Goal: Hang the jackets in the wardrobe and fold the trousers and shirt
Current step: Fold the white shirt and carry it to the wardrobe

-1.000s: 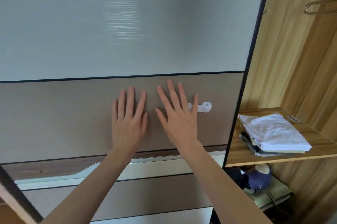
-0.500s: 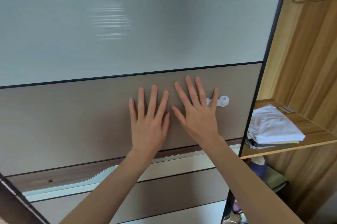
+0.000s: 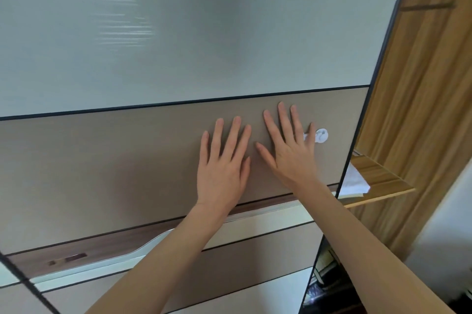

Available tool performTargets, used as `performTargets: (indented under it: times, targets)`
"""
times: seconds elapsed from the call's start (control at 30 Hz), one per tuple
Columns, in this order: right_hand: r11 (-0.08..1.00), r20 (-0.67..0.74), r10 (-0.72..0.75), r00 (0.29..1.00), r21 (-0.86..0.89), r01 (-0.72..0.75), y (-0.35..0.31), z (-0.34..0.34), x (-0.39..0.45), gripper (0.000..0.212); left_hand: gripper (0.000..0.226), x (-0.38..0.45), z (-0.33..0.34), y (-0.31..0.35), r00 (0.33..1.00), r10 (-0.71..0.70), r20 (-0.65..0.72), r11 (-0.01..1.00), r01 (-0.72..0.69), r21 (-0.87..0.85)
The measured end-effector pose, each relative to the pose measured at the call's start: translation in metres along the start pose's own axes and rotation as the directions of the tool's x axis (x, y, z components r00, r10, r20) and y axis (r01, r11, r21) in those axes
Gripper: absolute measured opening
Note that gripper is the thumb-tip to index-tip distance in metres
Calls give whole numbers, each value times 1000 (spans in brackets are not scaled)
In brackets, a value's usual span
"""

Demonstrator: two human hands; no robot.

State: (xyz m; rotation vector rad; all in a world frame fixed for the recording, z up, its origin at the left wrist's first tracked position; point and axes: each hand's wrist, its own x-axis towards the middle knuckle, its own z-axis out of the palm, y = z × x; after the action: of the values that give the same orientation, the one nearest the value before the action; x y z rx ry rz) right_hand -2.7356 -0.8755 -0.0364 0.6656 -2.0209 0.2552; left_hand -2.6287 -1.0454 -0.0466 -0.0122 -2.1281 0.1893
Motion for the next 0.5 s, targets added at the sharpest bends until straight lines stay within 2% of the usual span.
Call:
performTargets:
  times: [0.13,0.23,0.4,0.5]
  targets:
    - [1000,37,-6,999,25,5,48,-1,-6,73,66,13,11,35,999,27,24,1000,-27,-8]
    - [999,37,7,999,49,-9,79,-5,-11,75,64,19,19,58,1000,-4,11,1000,4,-13]
    - [970,22,184,983,155,-186,93,-11,-20,73,65,19,33,87,996,-83,-13,996,83,13]
    - [975,0,131,991,180,-129,101,-12,-25,69,66,17,39,101,989,-140,-44,989,142,30]
